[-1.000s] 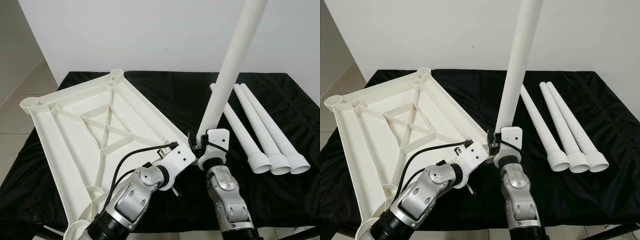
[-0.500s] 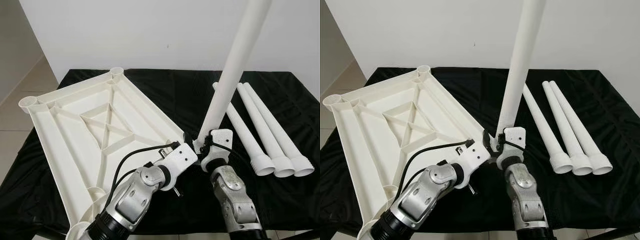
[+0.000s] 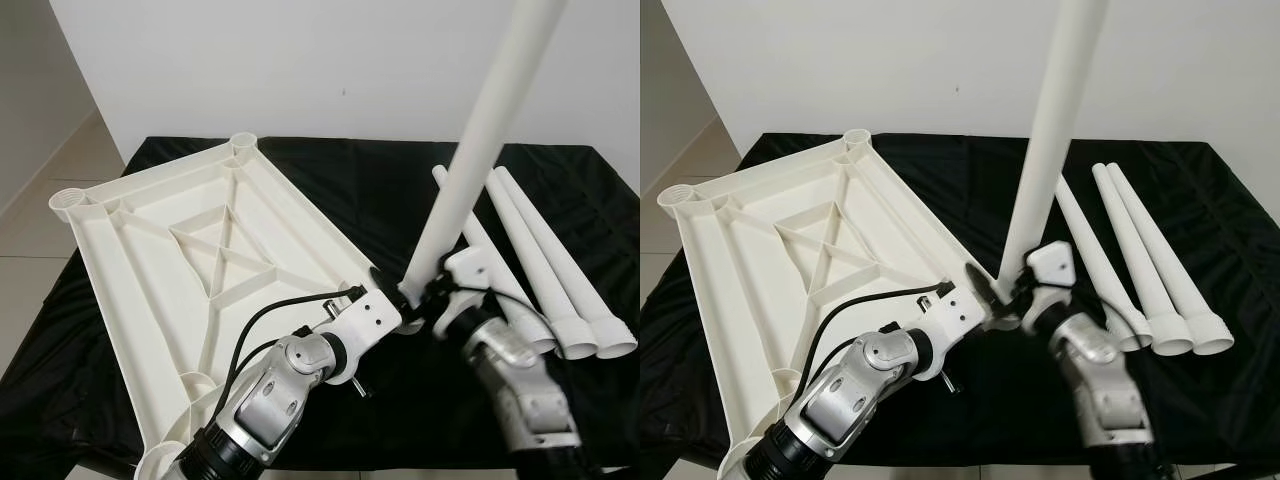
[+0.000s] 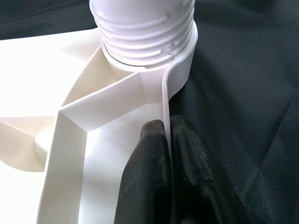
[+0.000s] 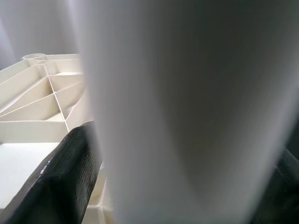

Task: Building children table

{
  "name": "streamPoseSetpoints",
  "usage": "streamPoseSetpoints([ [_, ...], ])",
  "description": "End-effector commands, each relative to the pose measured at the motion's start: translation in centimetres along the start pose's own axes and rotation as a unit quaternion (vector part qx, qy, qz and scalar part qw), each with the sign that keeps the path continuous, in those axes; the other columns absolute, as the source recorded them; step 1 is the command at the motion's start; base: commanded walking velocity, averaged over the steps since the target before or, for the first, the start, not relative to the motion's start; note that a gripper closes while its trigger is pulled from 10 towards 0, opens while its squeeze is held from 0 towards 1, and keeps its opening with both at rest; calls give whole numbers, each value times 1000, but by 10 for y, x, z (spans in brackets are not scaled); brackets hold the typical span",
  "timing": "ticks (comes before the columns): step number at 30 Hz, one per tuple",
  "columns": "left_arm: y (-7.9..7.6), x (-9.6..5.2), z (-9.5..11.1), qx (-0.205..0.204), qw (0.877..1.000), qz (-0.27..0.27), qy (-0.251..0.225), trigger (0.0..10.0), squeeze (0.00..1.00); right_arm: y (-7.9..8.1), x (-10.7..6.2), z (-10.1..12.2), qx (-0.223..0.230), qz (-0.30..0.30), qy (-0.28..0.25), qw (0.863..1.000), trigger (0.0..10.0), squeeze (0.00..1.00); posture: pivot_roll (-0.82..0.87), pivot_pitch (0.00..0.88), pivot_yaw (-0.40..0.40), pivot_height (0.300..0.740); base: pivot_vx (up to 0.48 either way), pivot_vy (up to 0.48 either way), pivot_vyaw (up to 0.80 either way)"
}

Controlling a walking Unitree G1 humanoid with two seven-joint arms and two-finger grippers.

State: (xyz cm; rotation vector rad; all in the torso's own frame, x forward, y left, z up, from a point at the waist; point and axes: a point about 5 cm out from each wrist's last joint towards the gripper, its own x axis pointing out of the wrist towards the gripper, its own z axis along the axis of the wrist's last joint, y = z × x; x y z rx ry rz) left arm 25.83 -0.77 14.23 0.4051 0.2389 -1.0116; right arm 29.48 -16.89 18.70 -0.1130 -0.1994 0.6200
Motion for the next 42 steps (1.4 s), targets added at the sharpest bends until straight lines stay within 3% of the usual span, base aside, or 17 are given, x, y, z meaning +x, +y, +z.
streamPoseSetpoints([
  [1,-13,5,0,-5,999,-41,-6,10000,0,1,-1,-5,13,12,2,1000,10000,0,-124,95,34,740,0,0,0],
  [6,-14,5,0,-3,999,-42,-7,10000,0,-20,-5,-9,-8,57,41,998,10000,0,-122,86,33,740,0,0,0],
  [13,-13,5,0,-2,999,-42,-7,10000,0,-26,-12,-19,-6,101,77,992,10000,0,-121,82,34,740,0,0,0],
  [22,-14,5,0,0,999,-44,-7,10000,0,-36,-13,-23,-10,116,92,989,9922,0,-123,76,35,740,0,0,0],
  [23,-14,6,0,0,999,-45,-7,10000,0,-39,-13,-22,-12,118,91,989,4627,0,-125,73,34,740,0,0,0],
  [25,-14,6,0,0,999,-45,-8,10000,0,-41,-12,-21,-14,119,90,989,4078,0,-125,73,34,740,0,0,0],
  [26,-15,6,0,1,999,-45,-8,10000,0,-43,-11,-21,-15,119,88,989,118,0,-126,71,33,740,0,0,0],
  [28,-15,6,0,1,999,-46,-8,10000,0,-44,-10,-20,-14,120,84,989,0,0,-126,71,33,740,0,0,0],
  [37,-15,6,1,-1,999,-43,-8,10000,0,-35,-9,-21,11,114,69,991,0,0,-121,76,23,740,0,0,0],
  [38,-15,6,1,-3,999,-41,-8,10000,0,-32,-9,-22,15,104,67,992,8510,0,-121,83,20,740,0,0,0],
  [39,-15,6,0,-4,999,-40,-8,10000,0,-30,-9,-23,18,98,66,993,8510,0,-121,83,20,740,0,0,0],
  [40,-15,6,0,-5,999,-39,-8,10000,0,-28,-10,-24,23,86,63,994,10000,0,-120,86,18,740,0,0,0],
  [42,-14,6,0,-5,999,-39,-8,10000,0,-26,-10,-24,27,78,61,995,10000,0,-120,88,19,740,0,0,0],
])
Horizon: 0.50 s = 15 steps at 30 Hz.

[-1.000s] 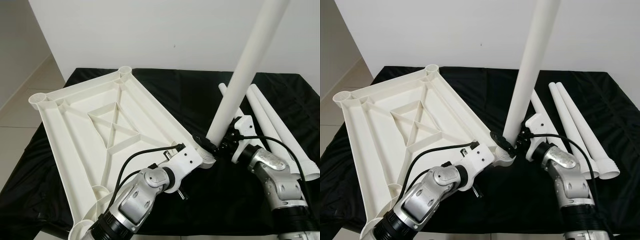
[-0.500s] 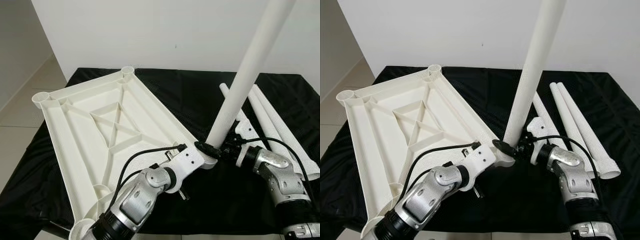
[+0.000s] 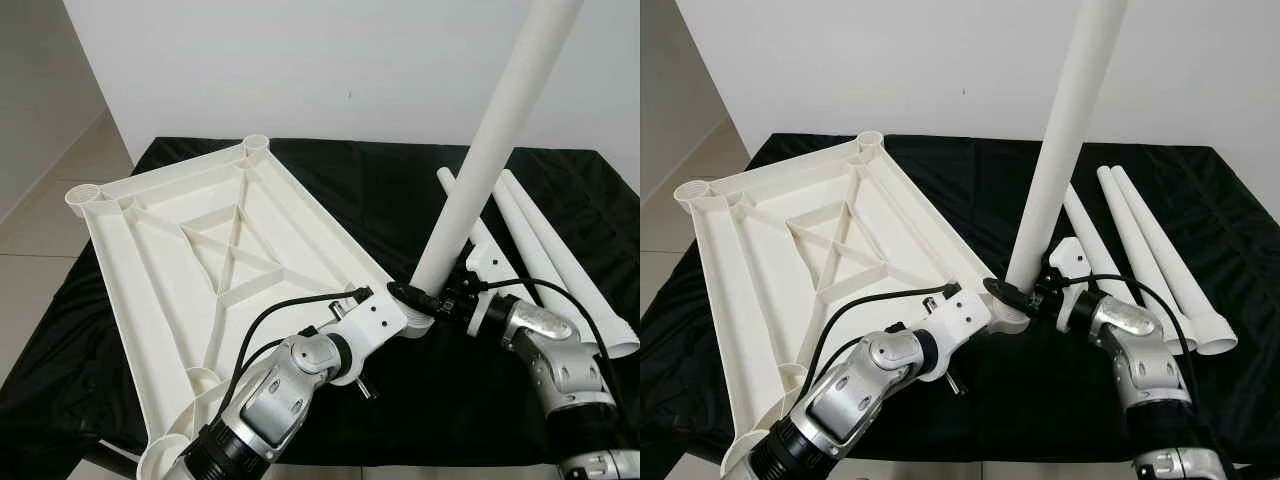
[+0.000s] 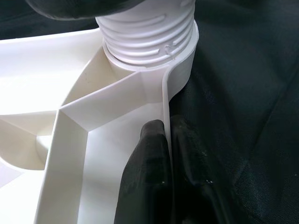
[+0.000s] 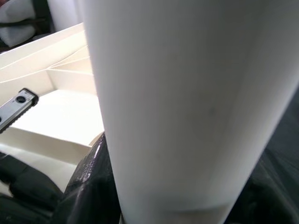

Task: Building children table

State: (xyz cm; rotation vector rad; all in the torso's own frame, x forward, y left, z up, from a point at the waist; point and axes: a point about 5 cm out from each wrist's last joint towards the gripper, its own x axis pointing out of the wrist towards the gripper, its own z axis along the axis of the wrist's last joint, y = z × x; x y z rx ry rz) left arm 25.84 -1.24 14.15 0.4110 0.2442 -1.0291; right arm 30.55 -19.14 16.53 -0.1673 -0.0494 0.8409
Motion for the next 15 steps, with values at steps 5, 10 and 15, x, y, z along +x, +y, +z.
streamPoseSetpoints([
  [5,-12,2,-1,-8,999,-29,-11,10000,0,-4,-3,0,25,-41,-13,999,10000,0,-120,88,19,740,0,0,0],
  [10,-11,2,-2,-9,1000,-28,-10,10000,0,9,1,-6,34,-152,-19,988,10000,0,-123,99,25,740,0,0,0],
  [15,-11,1,-2,-8,1000,-29,-8,10000,0,22,9,-3,43,-184,-31,982,10000,0,-119,100,27,740,0,0,0],
])
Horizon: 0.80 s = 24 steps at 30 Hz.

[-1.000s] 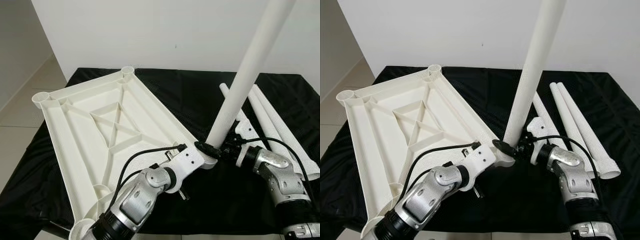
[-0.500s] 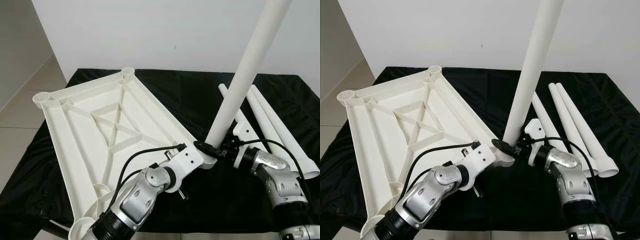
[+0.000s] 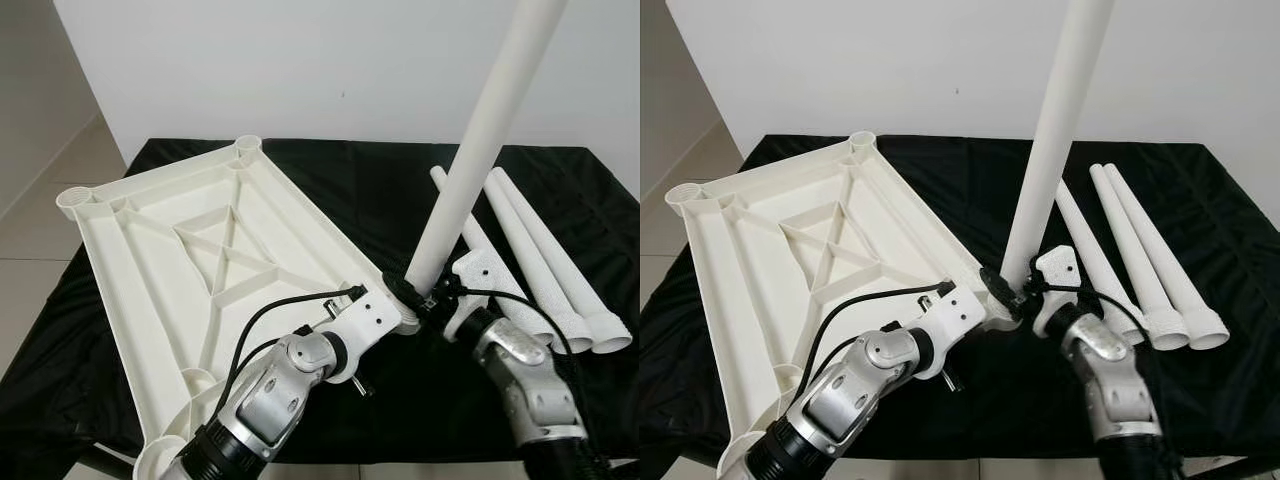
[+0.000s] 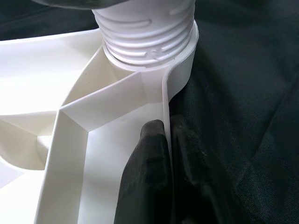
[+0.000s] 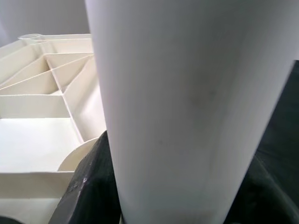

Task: Building children table

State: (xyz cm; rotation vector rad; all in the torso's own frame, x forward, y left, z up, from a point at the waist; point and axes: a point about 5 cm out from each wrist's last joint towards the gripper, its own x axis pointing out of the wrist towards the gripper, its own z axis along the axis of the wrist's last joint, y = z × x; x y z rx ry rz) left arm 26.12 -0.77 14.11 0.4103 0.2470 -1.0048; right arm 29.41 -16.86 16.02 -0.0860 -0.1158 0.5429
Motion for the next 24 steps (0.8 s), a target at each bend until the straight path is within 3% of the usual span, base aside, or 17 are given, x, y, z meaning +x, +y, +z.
streamPoseSetpoints([
  [1,-15,3,0,-5,999,-40,-11,10000,0,0,1,-2,22,-43,4,999,10000,0,-119,100,27,740,0,0,0],
  [3,-15,3,1,-5,999,-38,-11,10000,0,9,6,-2,39,-89,-3,995,10000,0,-119,100,27,740,0,0,0],
  [5,-15,3,1,-5,999,-38,-11,10000,0,9,6,-2,39,-89,-3,995,10000,0,-119,100,27,740,0,0,0],
  [6,-15,3,1,-5,999,-37,-11,10000,0,13,9,-3,42,-123,-4,992,10000,0,-113,98,22,740,0,0,0],
  [8,-15,3,1,-5,999,-37,-11,10000,0,13,9,-3,42,-123,-4,992,10000,0,-113,98,22,740,0,0,0],
  [15,-14,2,1,-7,999,-34,-11,10000,0,29,14,-5,37,-240,-3,970,10000,0,-103,99,20,740,0,0,0],
  [24,-15,1,0,-8,999,-35,-10,10000,0,37,15,-6,56,-278,6,959,10000,0,-102,94,23,740,0,0,0],
])
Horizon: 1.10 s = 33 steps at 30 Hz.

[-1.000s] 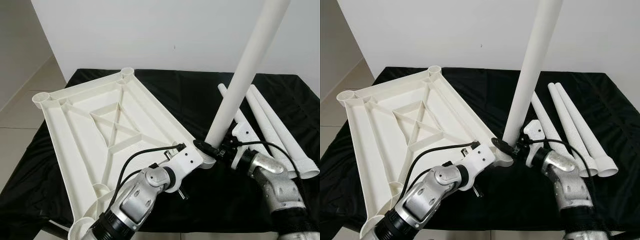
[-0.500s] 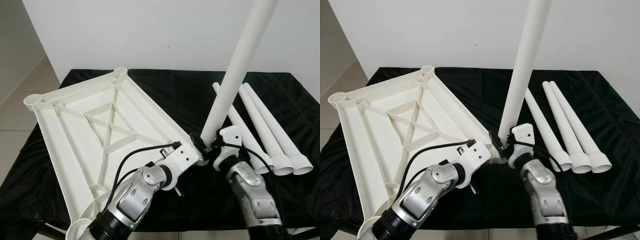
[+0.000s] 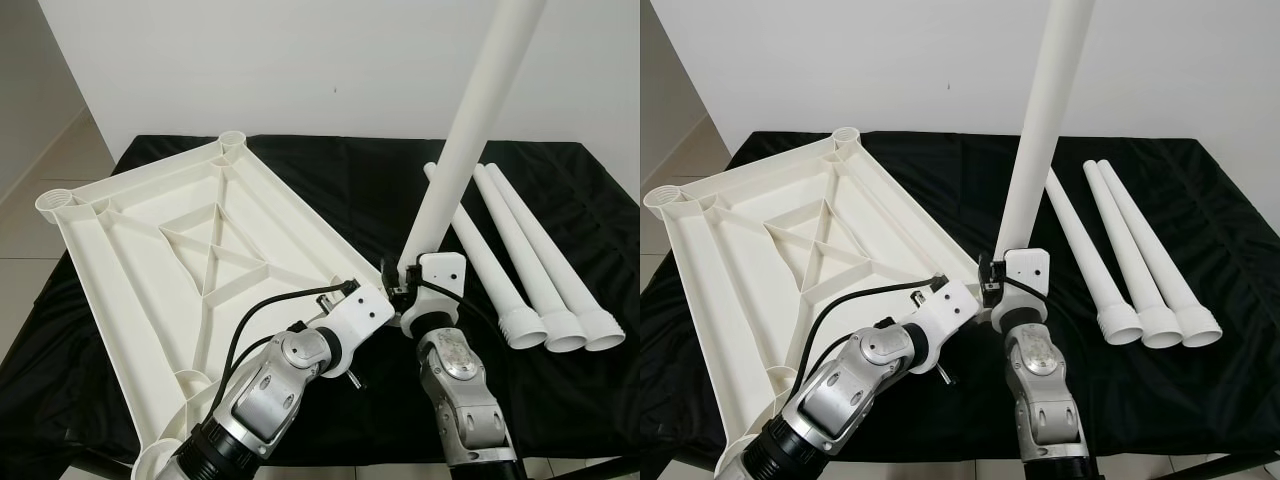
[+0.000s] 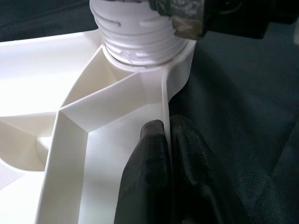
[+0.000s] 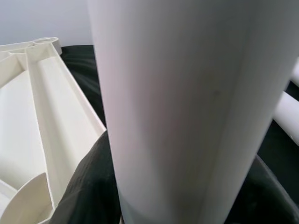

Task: Building children table

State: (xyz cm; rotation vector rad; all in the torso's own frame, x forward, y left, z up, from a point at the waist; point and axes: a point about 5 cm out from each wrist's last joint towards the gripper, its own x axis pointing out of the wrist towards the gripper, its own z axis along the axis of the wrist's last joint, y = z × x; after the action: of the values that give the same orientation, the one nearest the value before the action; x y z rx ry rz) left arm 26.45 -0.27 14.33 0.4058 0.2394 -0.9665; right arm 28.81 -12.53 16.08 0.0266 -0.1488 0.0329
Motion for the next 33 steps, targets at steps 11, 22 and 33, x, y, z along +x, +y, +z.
streamPoseSetpoints([
  [11,-22,4,0,-5,998,-55,-9,10000,0,0,-1,-3,43,41,13,998,10000,1000,-108,78,14,740,0,0,0],
  [22,-23,5,0,-6,998,-55,-10,10000,0,-13,-1,7,33,128,-5,991,10000,0,-110,70,10,740,0,0,0],
  [33,-24,7,1,-4,998,-59,-12,10000,0,-51,1,8,-20,276,16,961,10000,0,-122,50,7,740,0,0,0],
])
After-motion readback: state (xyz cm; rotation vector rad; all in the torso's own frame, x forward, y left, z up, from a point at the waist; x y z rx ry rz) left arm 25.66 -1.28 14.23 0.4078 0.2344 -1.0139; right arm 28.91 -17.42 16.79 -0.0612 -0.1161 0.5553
